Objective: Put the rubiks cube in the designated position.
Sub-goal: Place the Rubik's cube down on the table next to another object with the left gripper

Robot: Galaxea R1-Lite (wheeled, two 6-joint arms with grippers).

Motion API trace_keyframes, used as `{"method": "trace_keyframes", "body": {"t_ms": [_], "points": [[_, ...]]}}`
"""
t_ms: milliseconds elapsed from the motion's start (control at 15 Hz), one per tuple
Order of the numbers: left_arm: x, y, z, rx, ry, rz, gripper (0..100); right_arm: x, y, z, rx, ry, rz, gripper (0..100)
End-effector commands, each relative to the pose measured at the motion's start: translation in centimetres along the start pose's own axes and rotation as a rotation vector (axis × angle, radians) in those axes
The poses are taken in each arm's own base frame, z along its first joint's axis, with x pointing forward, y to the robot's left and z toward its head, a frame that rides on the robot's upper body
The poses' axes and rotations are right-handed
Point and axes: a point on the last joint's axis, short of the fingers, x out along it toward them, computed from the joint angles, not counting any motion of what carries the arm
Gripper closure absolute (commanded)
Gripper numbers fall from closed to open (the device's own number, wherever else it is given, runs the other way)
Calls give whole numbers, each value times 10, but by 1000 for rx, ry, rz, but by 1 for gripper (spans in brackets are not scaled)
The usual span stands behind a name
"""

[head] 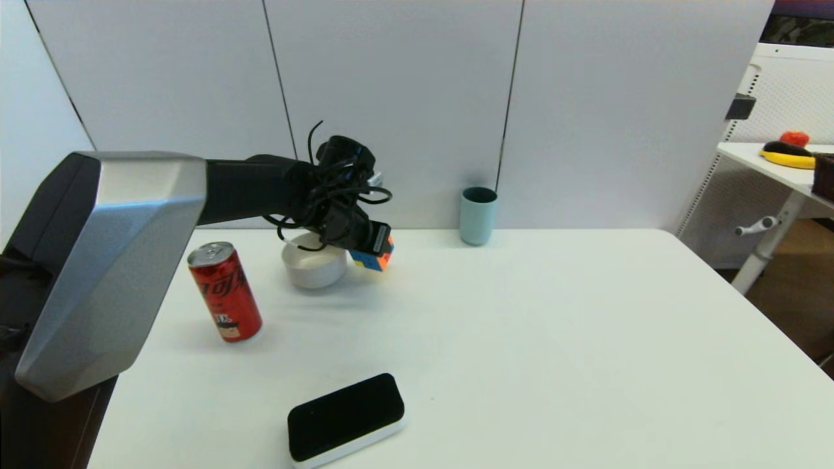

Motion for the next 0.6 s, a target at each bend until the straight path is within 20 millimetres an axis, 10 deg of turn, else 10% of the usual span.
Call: {"method": "trace_keyframes", "body": {"t_ms": [67, 400, 467, 600], "points": [[4, 0, -1, -28, -3, 0, 100, 0, 0, 0, 1, 2, 0, 0], [6, 0, -2, -34, 5, -3, 100, 0, 0, 0, -1, 2, 0, 0], [6, 0, -2, -34, 3, -3, 0, 0, 0, 0, 1, 2, 0, 0], [8, 0, -3, -35, 8, -1, 0, 0, 0, 0, -1, 2, 0, 0]]}}
